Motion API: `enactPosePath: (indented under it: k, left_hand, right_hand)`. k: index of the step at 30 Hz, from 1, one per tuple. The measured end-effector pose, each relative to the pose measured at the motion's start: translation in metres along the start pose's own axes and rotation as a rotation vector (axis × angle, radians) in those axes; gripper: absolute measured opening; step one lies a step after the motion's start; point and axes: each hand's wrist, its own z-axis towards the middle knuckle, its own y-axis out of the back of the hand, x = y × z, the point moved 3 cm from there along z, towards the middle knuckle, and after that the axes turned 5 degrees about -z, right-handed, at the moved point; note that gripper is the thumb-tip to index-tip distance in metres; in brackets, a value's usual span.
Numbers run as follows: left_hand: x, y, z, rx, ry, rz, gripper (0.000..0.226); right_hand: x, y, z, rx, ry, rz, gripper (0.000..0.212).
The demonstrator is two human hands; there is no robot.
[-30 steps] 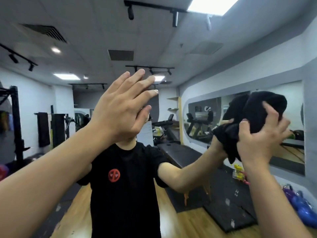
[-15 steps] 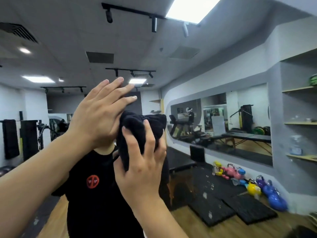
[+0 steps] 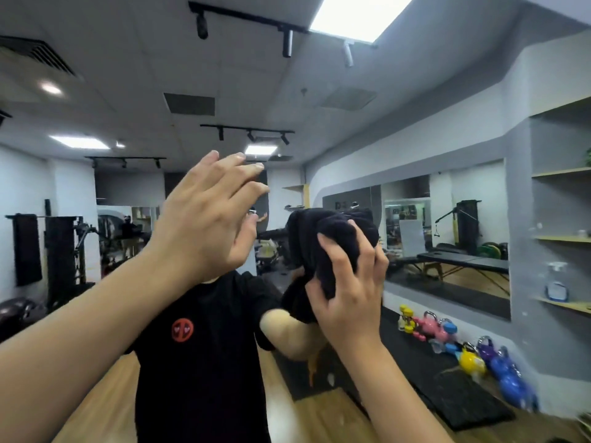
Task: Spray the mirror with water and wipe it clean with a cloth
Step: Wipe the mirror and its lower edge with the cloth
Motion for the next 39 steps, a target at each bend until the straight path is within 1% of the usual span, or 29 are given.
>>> enactPosePath:
  k: [3,8,11,13,16,18,21,23,24,25,27,28,29,31,33,35,36,38,39]
  left_hand:
    - [-0.043,-0.037,0.03,0.039,-0.054,-0.028,0.04]
    - [-0.101,-0.085,0.084,0.048,-0.119,-0.03,0.04]
    - [-0.116,-0.104,0.116,0.055,-0.102,-0.005,0.041]
    - [-0.118,-0.114,0.13,0.05,-0.056,-0.001,0.043]
    - [-0.113,-0.125,0.132,0.039,-0.012,0.004,0.042]
    - [-0.112,-0.128,0.13,0.041,-0.017,0.009,0.04]
    - [-0.114,-0.128,0.13,0.028,-0.003,-0.019,0.04]
    - [-0.115,-0.125,0.13,0.019,0.009,-0.073,0.041]
    - [-0.114,-0.123,0.13,0.01,0.035,-0.162,0.041]
    - [-0.112,-0.12,0.131,0.001,0.078,-0.304,0.041]
    - [-0.107,-0.111,0.132,-0.024,0.174,-0.66,0.041]
    - [-0.103,-0.104,0.133,-0.059,0.202,-0.783,0.04]
    - [-0.1,-0.095,0.135,-0.105,0.225,-0.845,0.038]
    - [-0.093,-0.073,0.137,-0.179,0.26,-0.844,0.034]
    - [-0.088,-0.052,0.137,-0.202,0.27,-0.756,0.033]
    - [-0.084,-0.041,0.136,-0.142,0.236,-0.686,0.034]
    - [-0.083,-0.038,0.134,-0.097,0.196,-0.634,0.035]
    - [-0.079,-0.036,0.128,-0.038,0.127,-0.537,0.036]
    - [-0.077,-0.035,0.124,-0.042,0.131,-0.523,0.037]
  right_hand:
    - [-0.072,0.016,0.008,0.022,-0.07,-0.02,0.061]
    - [-0.184,0.043,0.02,0.034,-0.22,-0.024,0.057]
    - [-0.244,0.057,0.029,0.019,-0.335,-0.021,0.06]
    - [-0.281,0.066,0.035,0.004,-0.409,-0.041,0.063]
    - [-0.314,0.077,0.046,-0.022,-0.552,-0.06,0.063]
    - [-0.321,0.08,0.053,-0.054,-0.627,-0.055,0.061]
    - [-0.305,0.076,0.057,-0.1,-0.673,-0.023,0.059]
    - [-0.279,0.07,0.055,-0.098,-0.65,-0.003,0.059]
    - [-0.262,0.065,0.055,-0.079,-0.621,0.008,0.06]
    - [-0.244,0.06,0.054,-0.053,-0.585,0.014,0.06]
    - [-0.205,0.05,0.058,-0.01,-0.504,0.014,0.061]
    - [-0.185,0.045,0.061,0.006,-0.462,0.016,0.063]
    - [-0.164,0.039,0.064,0.02,-0.413,0.016,0.064]
    - [-0.12,0.03,0.069,0.038,-0.283,0.025,0.063]
    - [-0.076,0.02,0.073,0.043,-0.15,0.063,0.057]
    - [-0.036,0.009,0.075,0.026,-0.03,0.083,0.051]
    - [-0.019,0.004,0.073,0.021,0.026,0.086,0.053]
    - [0.001,-0.005,0.069,0.036,0.099,0.087,0.057]
    - [0.001,-0.007,0.068,0.032,0.113,0.084,0.057]
